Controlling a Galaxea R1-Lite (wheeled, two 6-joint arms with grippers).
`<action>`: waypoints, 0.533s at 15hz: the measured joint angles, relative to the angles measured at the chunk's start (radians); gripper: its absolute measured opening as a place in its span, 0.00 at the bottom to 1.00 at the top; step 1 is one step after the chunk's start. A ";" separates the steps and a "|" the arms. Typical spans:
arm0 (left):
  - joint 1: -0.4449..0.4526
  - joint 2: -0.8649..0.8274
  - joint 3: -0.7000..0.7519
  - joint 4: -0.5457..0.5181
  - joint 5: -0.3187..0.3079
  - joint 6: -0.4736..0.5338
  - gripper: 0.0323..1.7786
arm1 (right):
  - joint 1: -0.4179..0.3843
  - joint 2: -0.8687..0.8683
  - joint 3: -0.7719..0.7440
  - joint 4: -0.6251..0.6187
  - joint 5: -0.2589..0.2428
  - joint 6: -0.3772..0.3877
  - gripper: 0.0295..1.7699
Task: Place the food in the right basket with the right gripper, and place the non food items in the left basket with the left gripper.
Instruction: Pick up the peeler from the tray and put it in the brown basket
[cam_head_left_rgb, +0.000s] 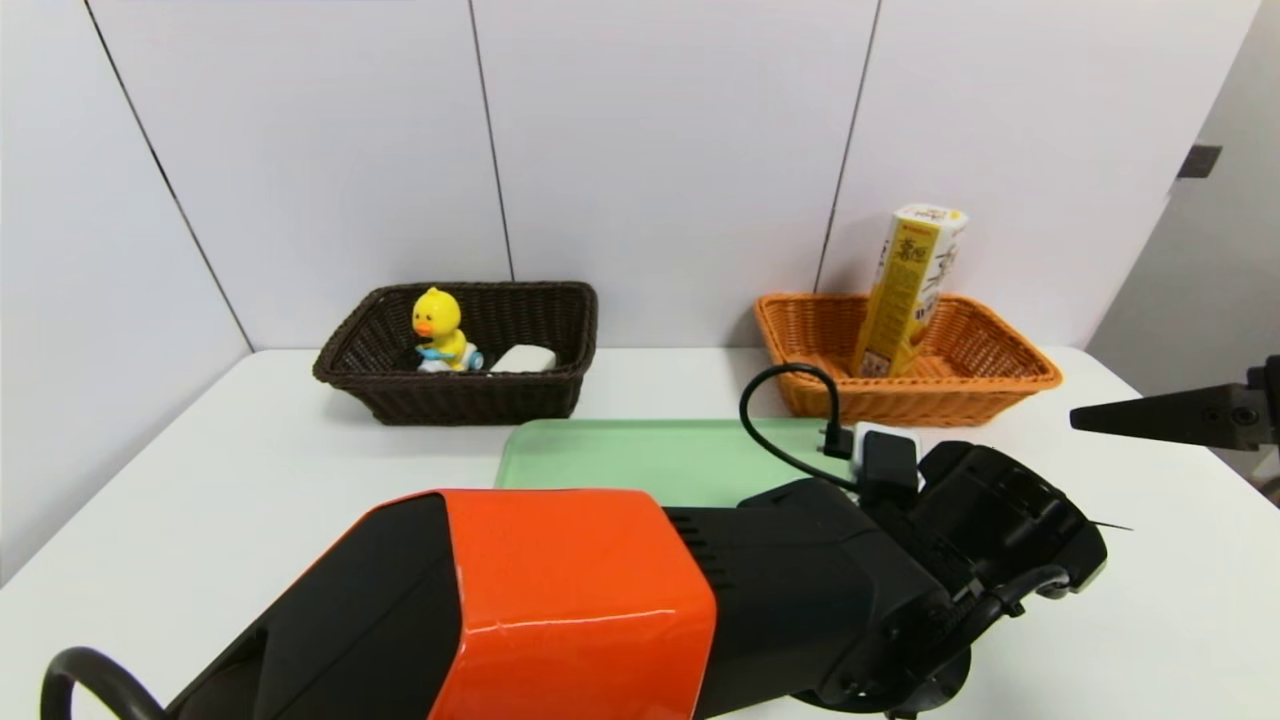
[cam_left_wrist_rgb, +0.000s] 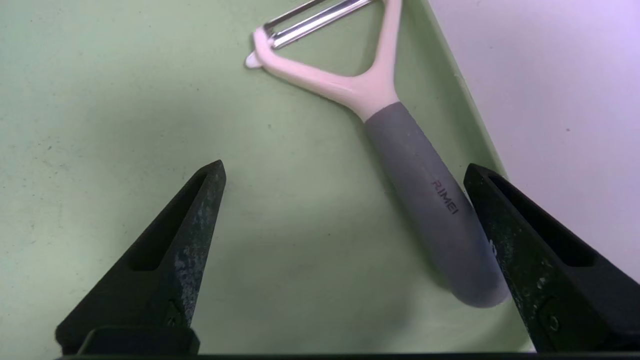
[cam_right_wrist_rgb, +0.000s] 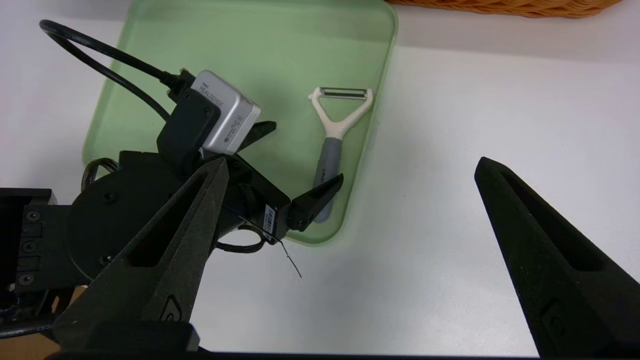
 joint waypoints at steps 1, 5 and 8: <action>0.000 0.002 0.000 -0.001 0.001 0.004 0.95 | 0.000 0.000 0.000 0.000 0.000 0.000 0.96; 0.006 0.012 0.000 -0.026 0.002 0.020 0.95 | 0.000 0.000 -0.001 0.000 0.000 0.001 0.96; 0.010 0.023 0.000 -0.029 0.003 0.021 0.95 | 0.000 0.001 -0.001 0.000 0.000 0.001 0.96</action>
